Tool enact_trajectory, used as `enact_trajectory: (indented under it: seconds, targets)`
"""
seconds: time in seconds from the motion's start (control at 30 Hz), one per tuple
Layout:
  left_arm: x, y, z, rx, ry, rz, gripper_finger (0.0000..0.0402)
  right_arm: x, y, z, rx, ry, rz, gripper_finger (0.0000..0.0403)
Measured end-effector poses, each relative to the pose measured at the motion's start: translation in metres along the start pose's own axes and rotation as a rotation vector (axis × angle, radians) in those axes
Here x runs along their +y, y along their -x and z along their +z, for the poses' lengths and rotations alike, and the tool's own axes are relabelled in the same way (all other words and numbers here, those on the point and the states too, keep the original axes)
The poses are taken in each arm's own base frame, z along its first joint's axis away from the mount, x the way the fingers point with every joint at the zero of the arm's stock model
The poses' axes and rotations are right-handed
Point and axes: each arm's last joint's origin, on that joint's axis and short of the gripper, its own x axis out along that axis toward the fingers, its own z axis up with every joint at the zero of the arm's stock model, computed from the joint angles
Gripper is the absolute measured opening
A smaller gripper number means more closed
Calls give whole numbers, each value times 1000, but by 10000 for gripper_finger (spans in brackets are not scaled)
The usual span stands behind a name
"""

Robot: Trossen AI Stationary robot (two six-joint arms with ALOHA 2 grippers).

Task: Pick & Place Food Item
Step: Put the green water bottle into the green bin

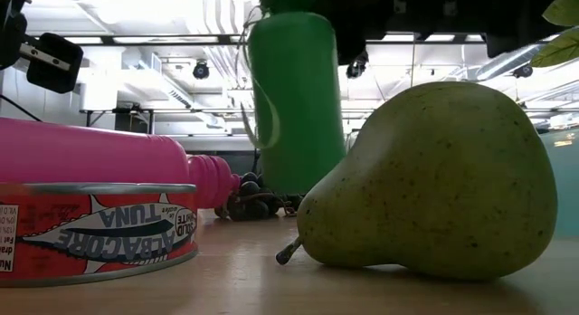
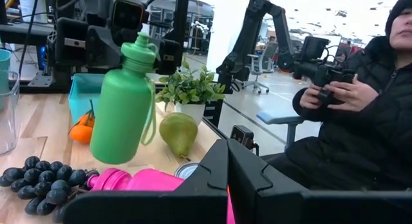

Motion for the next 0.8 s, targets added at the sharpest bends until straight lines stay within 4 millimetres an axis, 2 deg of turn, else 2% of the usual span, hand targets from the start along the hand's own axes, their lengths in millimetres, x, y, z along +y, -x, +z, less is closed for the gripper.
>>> enact_trajectory:
  seconds: [0.3,0.4,0.63,0.8]
  targets:
    - [0,0,0,0,0,0,0,1,-3,-14,-19,-130,-5,244]
    - [0,0,0,0,0,0,0,0,-2,-16,-9,-161,-20,240]
    - [0,0,0,0,0,0,0,-1,6,-21,-23,-130,-22,219]
    - [0,0,0,0,0,0,0,-3,12,-23,-45,-141,-21,244]
